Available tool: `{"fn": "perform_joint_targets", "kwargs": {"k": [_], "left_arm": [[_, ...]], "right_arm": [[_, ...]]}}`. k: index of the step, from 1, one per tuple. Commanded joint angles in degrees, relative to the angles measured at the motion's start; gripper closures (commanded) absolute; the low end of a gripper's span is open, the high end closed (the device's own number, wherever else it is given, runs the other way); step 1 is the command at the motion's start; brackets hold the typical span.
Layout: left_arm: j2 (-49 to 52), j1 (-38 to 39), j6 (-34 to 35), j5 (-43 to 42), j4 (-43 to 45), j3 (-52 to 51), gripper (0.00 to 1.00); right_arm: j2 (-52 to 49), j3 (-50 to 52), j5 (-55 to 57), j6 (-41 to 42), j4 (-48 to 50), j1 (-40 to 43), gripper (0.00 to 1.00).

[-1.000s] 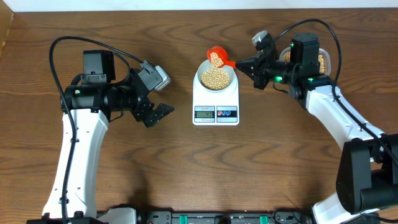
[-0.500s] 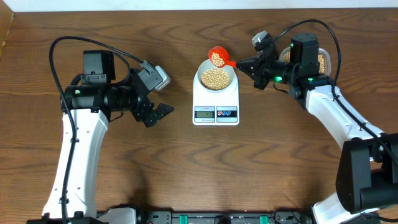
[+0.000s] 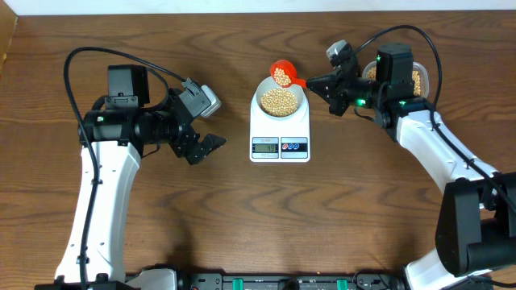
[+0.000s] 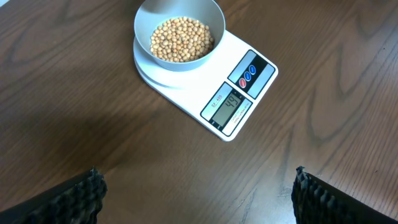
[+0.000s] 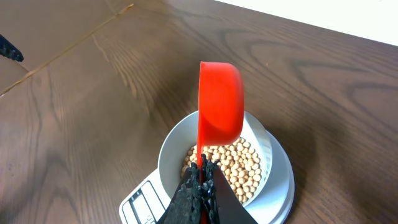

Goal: Scoop item into bowl and weigh 50g on scale
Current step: 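Tilt the red scoop with the right gripper to pour soybeans into bowl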

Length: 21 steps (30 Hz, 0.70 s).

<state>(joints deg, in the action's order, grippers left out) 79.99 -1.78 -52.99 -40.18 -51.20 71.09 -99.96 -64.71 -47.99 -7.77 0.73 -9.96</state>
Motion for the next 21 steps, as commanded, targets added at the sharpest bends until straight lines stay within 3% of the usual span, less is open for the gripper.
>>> {"fn": "perform_joint_targets", "kwargs": {"k": [1, 21], "left_arm": [[-0.6, 0.0, -1.0, -0.5, -0.2, 1.0, 0.02], [-0.6, 0.0, -1.0, -0.5, -0.2, 1.0, 0.02]], "right_arm": [[-0.4, -0.1, -0.4, 0.5, 0.2, 0.2, 0.99], [-0.4, -0.1, -0.6, 1.1, 0.1, 0.3, 0.99]]}}
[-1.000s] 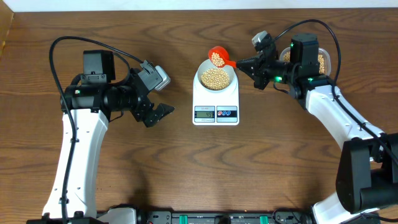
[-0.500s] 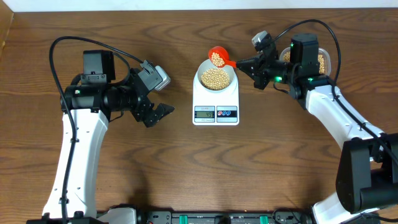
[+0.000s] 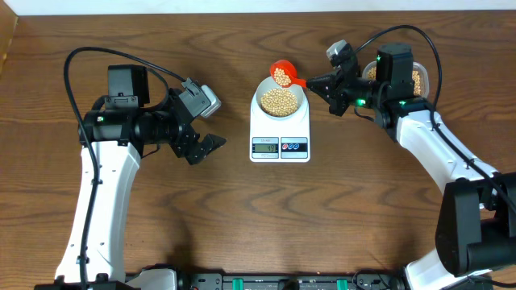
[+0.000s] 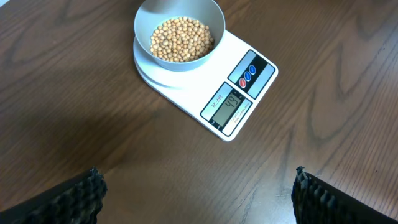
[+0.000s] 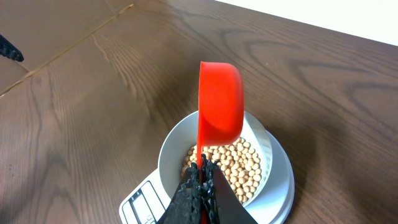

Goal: Scoop item into bowl and weigh 50g on scale
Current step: 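Tilt the red scoop with the right gripper to pour soybeans into bowl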

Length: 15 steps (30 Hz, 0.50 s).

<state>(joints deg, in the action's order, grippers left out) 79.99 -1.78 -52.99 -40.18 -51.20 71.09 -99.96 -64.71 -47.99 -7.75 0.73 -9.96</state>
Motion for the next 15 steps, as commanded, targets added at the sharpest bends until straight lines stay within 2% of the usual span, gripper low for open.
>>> {"fn": "perform_joint_targets", "kwargs": {"k": [1, 15], "left_arm": [[-0.6, 0.0, -1.0, -0.5, -0.2, 1.0, 0.02], [-0.6, 0.0, -1.0, -0.5, -0.2, 1.0, 0.02]], "right_arm": [[-0.4, -0.1, -0.6, 1.6, 0.1, 0.3, 0.99], [-0.4, -0.1, -2.1, 2.6, -0.2, 0.3, 0.99]]}}
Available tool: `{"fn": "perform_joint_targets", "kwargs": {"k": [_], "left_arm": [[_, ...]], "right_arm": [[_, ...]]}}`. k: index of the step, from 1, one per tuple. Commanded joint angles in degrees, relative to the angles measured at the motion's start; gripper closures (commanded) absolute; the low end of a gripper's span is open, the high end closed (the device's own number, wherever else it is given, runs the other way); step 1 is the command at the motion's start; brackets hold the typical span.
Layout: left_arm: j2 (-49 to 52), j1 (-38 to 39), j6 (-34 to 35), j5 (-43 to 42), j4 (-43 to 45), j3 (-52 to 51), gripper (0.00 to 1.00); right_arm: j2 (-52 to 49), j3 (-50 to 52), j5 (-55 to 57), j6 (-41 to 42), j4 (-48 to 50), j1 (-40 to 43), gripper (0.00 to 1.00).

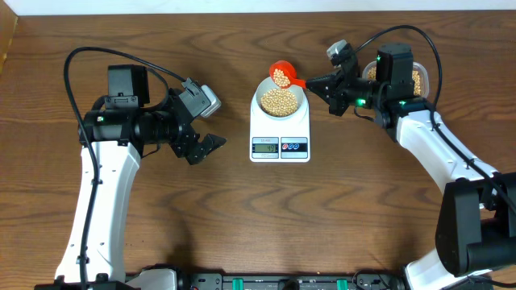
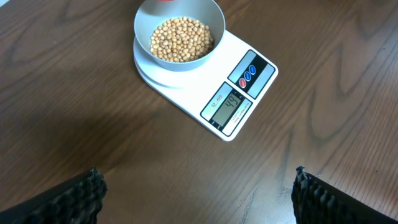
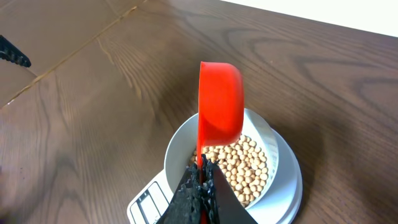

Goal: Scoop item into bowl and weigh 50g on scale
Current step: 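Tilt the red scoop with the right gripper to pour soybeans into bowl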

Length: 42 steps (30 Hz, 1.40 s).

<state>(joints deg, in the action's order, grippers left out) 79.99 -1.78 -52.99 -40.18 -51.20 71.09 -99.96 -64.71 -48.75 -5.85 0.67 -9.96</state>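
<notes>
A white bowl (image 1: 280, 100) of soybeans sits on the white scale (image 1: 280, 129); its display (image 2: 227, 104) seems to read 49. My right gripper (image 1: 320, 84) is shut on the handle of a red scoop (image 1: 280, 74) holding beans, held at the bowl's far rim. In the right wrist view the red scoop (image 3: 219, 111) stands on edge above the bowl (image 3: 217, 162). My left gripper (image 1: 206, 145) is open left of the scale, with its fingers (image 2: 81, 196) apart over bare wood.
A clear container of soybeans (image 1: 417, 77) stands at the back right behind the right arm. Brown wooden table (image 1: 258, 217) all round; its far edge runs just behind the scoop.
The right wrist view has shifted slightly, the bowl sitting a little to the right in it. A sliver of red scoop now shows at the top of the left wrist view. The scale reading looks unchanged.
At both earlier moments my right gripper held the bean-filled scoop at the bowl's far rim and my left gripper stood open left of the scale. Now only the right wrist has shifted a little.
</notes>
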Motion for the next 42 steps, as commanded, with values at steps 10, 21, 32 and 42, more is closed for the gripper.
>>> {"fn": "perform_joint_targets", "kwargs": {"k": [10, 21, 32, 42], "left_arm": [[-0.6, 0.0, -1.0, -0.5, -0.2, 1.0, 0.02], [-0.6, 0.0, -1.0, -0.5, -0.2, 1.0, 0.02], [-0.6, 0.0, -1.0, -0.5, -0.2, 1.0, 0.02], [-0.6, 0.0, -1.0, -0.5, -0.2, 1.0, 0.02]], "right_arm": [[-0.3, -0.1, -3.3, 0.0, -0.9, 0.5, 0.99], [-0.4, -0.1, -1.3, 0.5, -2.8, 1.1, 0.99], [-0.4, -0.1, -1.4, 1.1, -1.3, 1.5, 0.99], [-0.4, -0.1, -1.4, 1.1, -1.3, 1.5, 0.99]]}}
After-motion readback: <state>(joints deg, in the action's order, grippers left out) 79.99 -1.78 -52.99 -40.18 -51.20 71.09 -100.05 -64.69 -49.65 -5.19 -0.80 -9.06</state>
